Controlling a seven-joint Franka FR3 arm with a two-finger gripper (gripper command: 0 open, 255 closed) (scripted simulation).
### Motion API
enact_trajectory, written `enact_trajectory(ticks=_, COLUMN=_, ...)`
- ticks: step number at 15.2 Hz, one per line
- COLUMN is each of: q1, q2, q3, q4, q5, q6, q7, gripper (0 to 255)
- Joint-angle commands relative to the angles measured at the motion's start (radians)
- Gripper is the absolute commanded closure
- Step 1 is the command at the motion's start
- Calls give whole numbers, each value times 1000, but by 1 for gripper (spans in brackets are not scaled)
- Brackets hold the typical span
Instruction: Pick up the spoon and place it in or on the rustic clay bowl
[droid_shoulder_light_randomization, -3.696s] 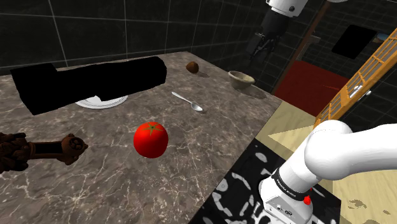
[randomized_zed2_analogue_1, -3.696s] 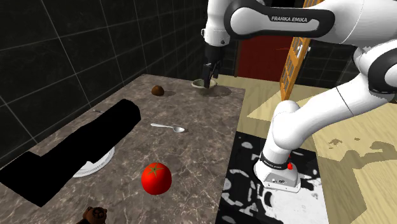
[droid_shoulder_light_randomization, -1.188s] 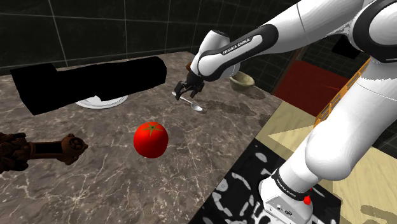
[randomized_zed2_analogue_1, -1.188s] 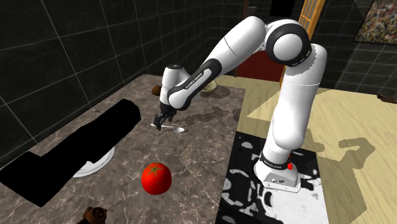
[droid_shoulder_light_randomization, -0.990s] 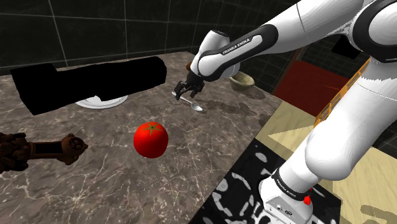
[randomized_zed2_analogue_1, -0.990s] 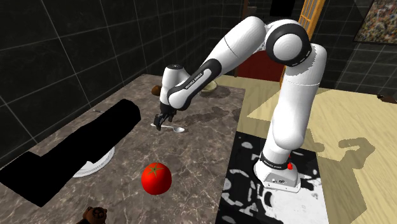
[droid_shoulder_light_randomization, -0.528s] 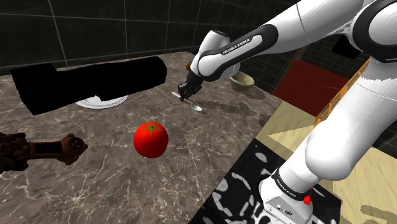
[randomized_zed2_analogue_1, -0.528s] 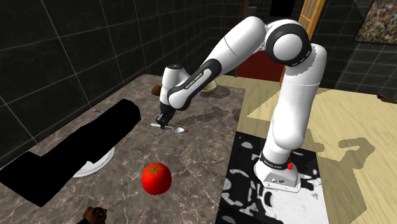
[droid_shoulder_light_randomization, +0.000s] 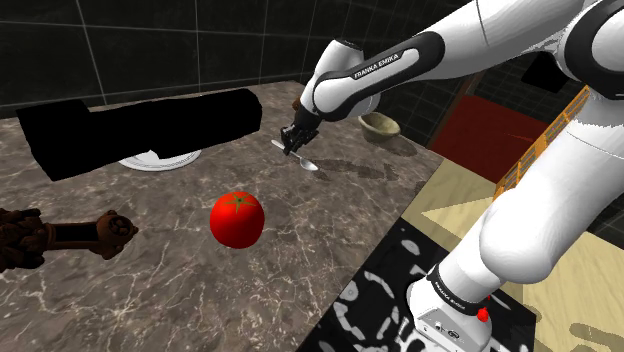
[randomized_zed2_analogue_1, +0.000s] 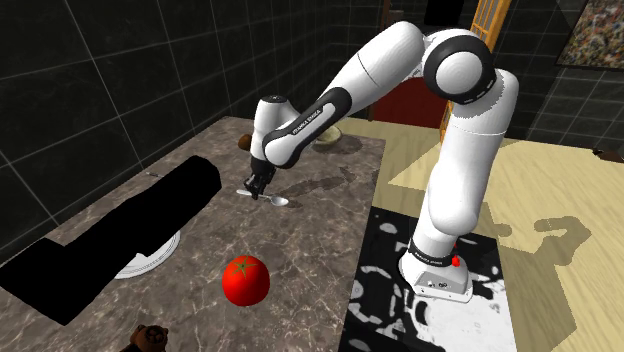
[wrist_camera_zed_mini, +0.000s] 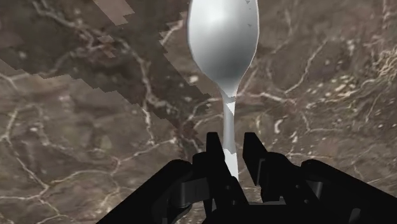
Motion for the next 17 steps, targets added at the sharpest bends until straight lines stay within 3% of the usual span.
enact_trajectory(ticks=1, q1=-1, q2=-15, q3=-1, q4=10, q5=-2, q6=-25, q7=1, gripper=255)
enact_trajectory(ticks=17, q1=-5, q2=-129, q3=-5, q4=111, q5=-17, q6=-241, q7=22, gripper=255)
